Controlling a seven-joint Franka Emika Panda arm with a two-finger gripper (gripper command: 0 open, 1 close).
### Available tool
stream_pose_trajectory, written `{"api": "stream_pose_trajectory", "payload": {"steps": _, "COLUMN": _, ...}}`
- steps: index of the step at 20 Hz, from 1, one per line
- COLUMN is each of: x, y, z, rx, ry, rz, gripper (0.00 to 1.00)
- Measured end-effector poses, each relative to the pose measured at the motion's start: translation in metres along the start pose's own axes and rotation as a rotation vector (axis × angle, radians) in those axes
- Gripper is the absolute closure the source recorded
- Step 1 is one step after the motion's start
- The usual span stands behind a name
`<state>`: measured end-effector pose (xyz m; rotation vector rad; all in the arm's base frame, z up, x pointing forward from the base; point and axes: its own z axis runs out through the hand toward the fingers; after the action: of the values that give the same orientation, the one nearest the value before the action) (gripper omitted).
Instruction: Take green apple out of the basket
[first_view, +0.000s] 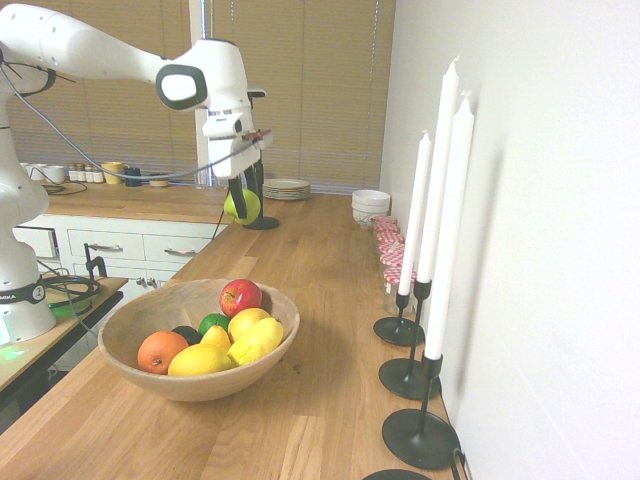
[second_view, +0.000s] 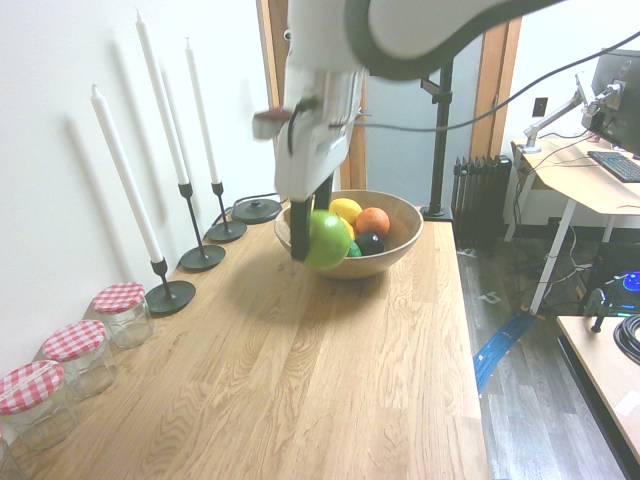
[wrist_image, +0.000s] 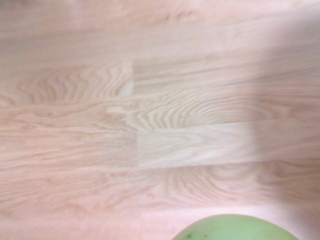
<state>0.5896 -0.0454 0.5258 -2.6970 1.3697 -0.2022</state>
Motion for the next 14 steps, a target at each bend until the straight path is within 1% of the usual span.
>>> {"api": "stream_pose_trajectory", "payload": {"steps": 2, "x": 0.006, "y": -0.007, "z": 0.029, "rx": -0.018, "ry": -0.012, "rz": 0.001, "gripper": 1.00}}
{"api": "stream_pose_trajectory", "payload": {"steps": 7, "x": 0.019, "y": -0.011, "z": 0.083, "rx": -0.064, "ry": -0.035, "rz": 0.008, "gripper": 1.00}}
{"api": "stream_pose_trajectory", "payload": {"steps": 11, "x": 0.024, "y": -0.011, "z": 0.117, "rx": -0.093, "ry": -0.053, "rz": 0.012, "gripper": 1.00}}
{"api": "stream_pose_trajectory", "payload": {"steps": 14, "x": 0.023, "y": -0.014, "z": 0.134, "rx": -0.101, "ry": -0.060, "rz": -0.002, "gripper": 1.00}}
